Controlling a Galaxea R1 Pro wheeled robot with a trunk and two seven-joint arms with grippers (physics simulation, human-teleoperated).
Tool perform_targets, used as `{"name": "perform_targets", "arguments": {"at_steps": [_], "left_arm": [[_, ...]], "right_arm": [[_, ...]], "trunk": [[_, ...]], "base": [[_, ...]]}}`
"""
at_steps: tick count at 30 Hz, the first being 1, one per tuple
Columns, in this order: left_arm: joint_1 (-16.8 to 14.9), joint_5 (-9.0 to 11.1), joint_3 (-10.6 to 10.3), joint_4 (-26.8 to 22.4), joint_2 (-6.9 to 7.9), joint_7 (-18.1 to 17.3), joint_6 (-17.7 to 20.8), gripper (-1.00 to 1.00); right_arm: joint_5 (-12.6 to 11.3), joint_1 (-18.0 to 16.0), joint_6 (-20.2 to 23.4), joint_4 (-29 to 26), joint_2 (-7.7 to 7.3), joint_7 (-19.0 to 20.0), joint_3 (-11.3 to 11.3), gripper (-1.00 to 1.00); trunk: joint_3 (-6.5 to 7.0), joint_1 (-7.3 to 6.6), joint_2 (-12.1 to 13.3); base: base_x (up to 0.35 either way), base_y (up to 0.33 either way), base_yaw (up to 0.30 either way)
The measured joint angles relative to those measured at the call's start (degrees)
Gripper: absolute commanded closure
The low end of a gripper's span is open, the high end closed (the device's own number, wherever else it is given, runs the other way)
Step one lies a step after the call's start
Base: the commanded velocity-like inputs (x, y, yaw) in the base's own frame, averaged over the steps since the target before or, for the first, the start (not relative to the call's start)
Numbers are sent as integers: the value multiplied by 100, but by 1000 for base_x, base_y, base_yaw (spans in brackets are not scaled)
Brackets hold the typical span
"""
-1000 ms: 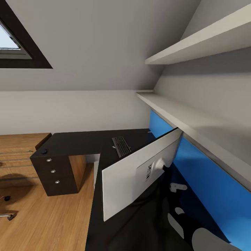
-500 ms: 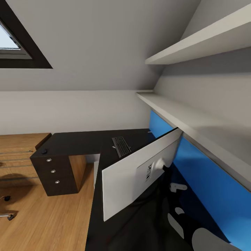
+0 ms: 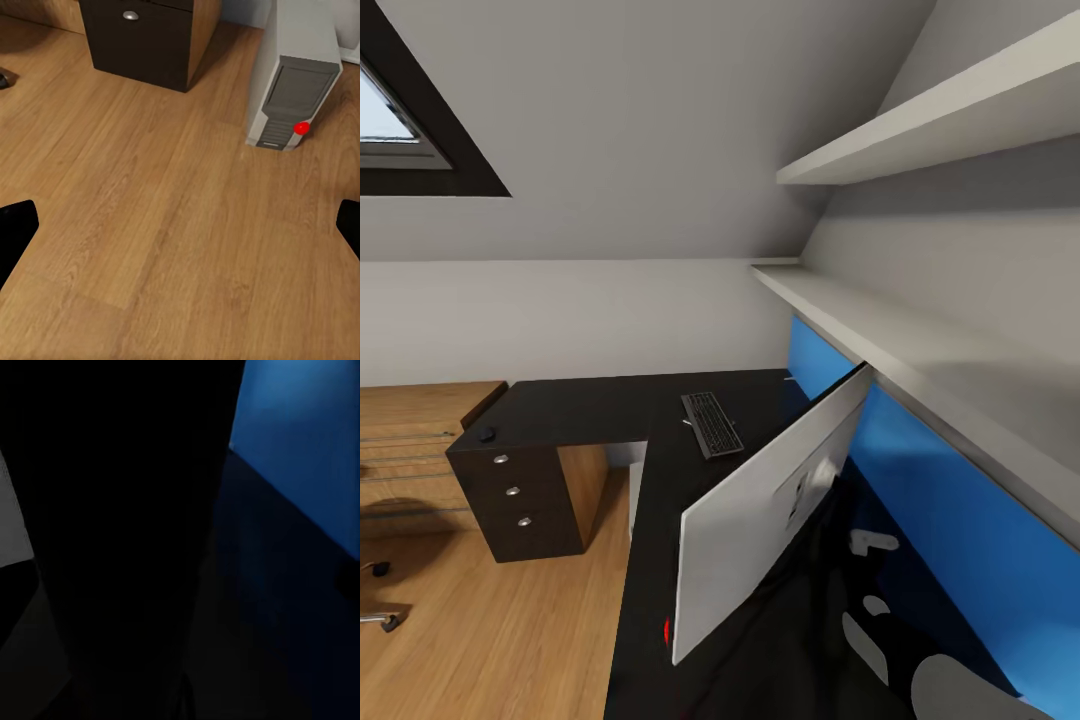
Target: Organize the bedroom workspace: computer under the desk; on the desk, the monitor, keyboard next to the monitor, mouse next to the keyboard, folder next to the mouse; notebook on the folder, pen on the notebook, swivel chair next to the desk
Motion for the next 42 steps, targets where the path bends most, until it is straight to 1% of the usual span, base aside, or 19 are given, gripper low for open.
{"name": "perform_targets", "arguments": {"at_steps": [7,11,15,22,25,29,30,33,39,40,41,42], "left_arm": [[0,0,1,1,0,-5,0,-100],[0,0,2,1,0,-9,0,-100],[0,0,50,1,1,-8,0,-100],[0,0,74,-1,0,-9,6,-100],[0,0,77,-1,0,-8,10,-100],[0,-1,79,-1,0,-5,10,-100],[0,0,77,0,-4,-3,10,-100],[-1,-1,73,0,-7,-2,12,-100],[-1,-1,73,1,-4,0,10,-100],[-1,-1,72,1,-4,0,9,-100],[-1,-1,71,3,-8,0,13,-100],[-1,-1,71,2,-8,0,14,-100]], "right_arm": [[14,0,5,-1,1,9,11,-100],[0,0,-1,0,6,4,6,-100],[0,0,-4,-1,38,4,100,-100],[-10,0,-34,-27,51,-3,122,-100],[-4,0,-38,-32,149,-1,122,-100],[-5,0,-45,-47,236,-4,123,-100],[-4,1,-43,-51,287,2,124,-100],[-5,2,-35,-57,326,3,128,-100],[-1,3,-42,-114,356,-21,114,-100],[0,4,-40,-159,357,-24,111,-100],[0,14,27,-440,360,-52,113,-100],[-9,16,53,-502,361,-57,110,-100]], "trunk": [[0,2,1],[0,3,1],[0,3,1],[0,3,1],[0,3,1],[0,1,1],[0,1,0],[0,0,1],[0,0,0],[0,0,0],[1,0,0],[0,0,0]], "base": [[-69,0,0],[-312,0,0],[-334,0,0],[-335,62,0],[-332,119,0],[-194,82,0],[-62,27,0],[-35,15,0],[-9,4,0],[0,0,0],[0,0,0],[0,0,0]]}}
